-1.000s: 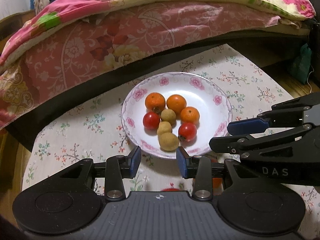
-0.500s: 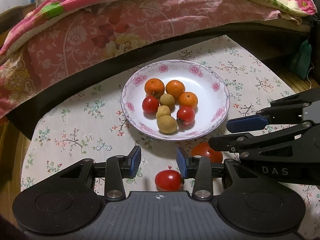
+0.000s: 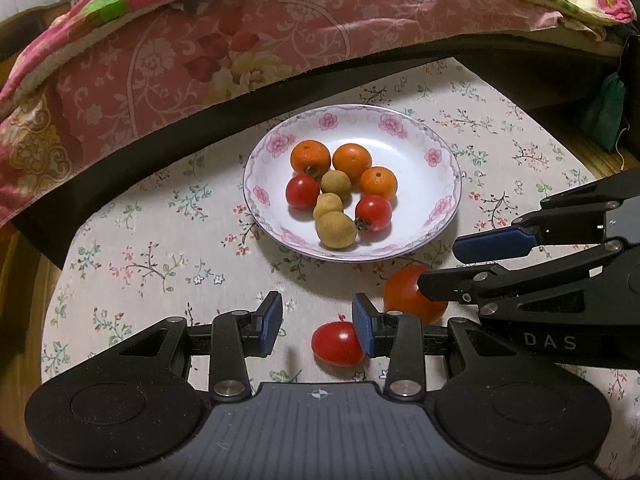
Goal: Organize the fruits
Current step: 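Move both open tools back toward the two remaining tomatoes on the cloth, then grasp the red cherry tomato with the left tool while the right tool grasps the large tomato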
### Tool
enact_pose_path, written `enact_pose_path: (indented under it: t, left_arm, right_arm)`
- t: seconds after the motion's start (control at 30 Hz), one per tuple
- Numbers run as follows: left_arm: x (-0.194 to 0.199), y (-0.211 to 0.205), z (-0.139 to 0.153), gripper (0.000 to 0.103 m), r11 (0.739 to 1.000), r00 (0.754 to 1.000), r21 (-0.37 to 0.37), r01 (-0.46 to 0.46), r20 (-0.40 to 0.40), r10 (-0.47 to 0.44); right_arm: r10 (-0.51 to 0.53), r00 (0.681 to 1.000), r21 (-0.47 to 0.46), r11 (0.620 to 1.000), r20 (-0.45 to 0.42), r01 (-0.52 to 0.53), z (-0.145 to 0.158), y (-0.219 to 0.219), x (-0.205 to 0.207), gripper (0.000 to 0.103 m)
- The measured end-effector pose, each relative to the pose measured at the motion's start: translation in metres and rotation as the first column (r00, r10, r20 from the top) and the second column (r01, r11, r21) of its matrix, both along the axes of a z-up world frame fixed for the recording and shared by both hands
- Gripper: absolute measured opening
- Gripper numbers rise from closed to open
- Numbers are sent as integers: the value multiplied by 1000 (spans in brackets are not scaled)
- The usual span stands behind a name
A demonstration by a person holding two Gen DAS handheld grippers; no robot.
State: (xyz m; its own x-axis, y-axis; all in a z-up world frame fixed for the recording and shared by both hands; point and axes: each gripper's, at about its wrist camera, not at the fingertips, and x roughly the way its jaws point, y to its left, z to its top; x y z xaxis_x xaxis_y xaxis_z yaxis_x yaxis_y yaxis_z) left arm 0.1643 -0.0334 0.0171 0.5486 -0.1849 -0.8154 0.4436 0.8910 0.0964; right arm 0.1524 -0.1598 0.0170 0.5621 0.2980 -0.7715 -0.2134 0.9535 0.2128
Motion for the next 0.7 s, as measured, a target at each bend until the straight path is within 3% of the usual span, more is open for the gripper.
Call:
enact_pose_path:
  t: [0.7]
  left_arm:
    - [-3, 4, 0, 47, 1000, 1000, 3, -17, -18, 17]
  right_arm:
    - [25, 1000, -6, 1000, -9, -25, -3, 5, 0, 28]
